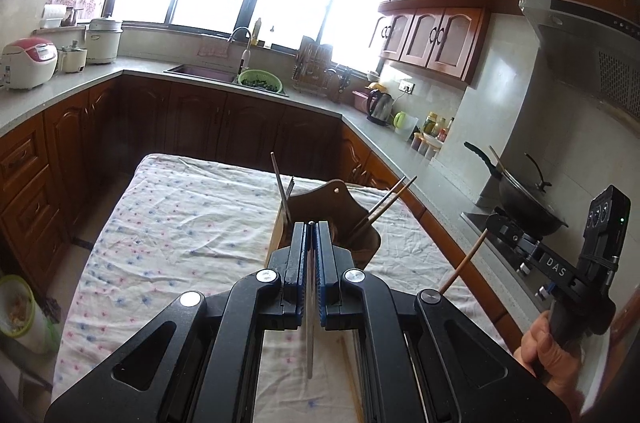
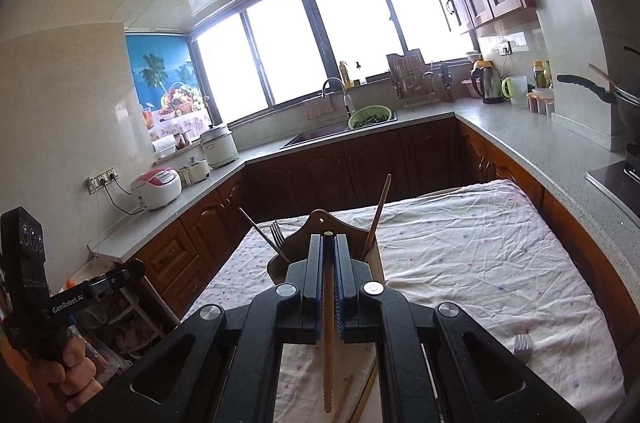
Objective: Organize utensils
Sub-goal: 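Lift and carry both chopsticks above the wooden holder with both grippers, then lower the chopsticks into the holder and open both grippers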
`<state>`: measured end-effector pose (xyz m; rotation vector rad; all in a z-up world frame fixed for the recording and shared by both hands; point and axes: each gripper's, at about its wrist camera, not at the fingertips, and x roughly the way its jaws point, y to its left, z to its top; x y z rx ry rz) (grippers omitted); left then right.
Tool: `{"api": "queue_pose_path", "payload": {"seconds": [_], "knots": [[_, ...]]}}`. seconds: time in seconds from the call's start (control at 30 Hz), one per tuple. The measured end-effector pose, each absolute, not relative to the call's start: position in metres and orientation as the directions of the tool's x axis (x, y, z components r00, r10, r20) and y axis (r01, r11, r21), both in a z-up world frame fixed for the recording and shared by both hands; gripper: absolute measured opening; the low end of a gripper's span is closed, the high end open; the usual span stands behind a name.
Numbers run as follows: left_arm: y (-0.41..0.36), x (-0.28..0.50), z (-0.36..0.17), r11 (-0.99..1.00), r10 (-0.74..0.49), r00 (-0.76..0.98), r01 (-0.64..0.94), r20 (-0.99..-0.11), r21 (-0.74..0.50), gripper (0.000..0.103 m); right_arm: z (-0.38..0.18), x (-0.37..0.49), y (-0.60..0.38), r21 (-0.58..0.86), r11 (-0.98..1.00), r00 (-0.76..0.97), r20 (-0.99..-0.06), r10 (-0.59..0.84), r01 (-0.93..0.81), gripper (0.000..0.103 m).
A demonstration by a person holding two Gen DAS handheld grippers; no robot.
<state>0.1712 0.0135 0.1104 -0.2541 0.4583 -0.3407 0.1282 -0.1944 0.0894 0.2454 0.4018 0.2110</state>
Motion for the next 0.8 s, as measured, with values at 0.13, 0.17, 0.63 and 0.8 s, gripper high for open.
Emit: {"api": "queue_pose_path", "payload": {"seconds": [0.13, 0.17, 0.63, 0.8], "knots": [[0.015, 0.181, 0.127, 0.912, -0.366, 0.864, 0.259, -0.346, -0.318, 0.003, 0.101, 0.137, -0.196, 0.264, 0.953, 0.914, -0.33, 0.235, -0.15, 0.005], [0.016, 0.184, 0.131, 0.912, -0.362, 0.87, 0.257, -0.335, -0.318, 0.003, 0.105, 0.139, -0.197, 0.263, 0.953, 0.919, -0.32, 0.23, -0.148, 0.005], [0.008, 0.245, 0.181, 0.921, -0.306, 0.929, 0.235, -0.206, -0.311, 0.003, 0.152, 0.202, -0.204, 0.24, 0.964, 0.969, -0.188, 0.159, -0.112, 0.004], [0.005, 0.278, 0.173, 0.92, -0.284, 0.937, 0.206, -0.204, -0.334, 0.003, 0.149, 0.221, -0.208, 0.236, 0.968, 0.977, -0.172, 0.13, -0.087, 0.005]]}}
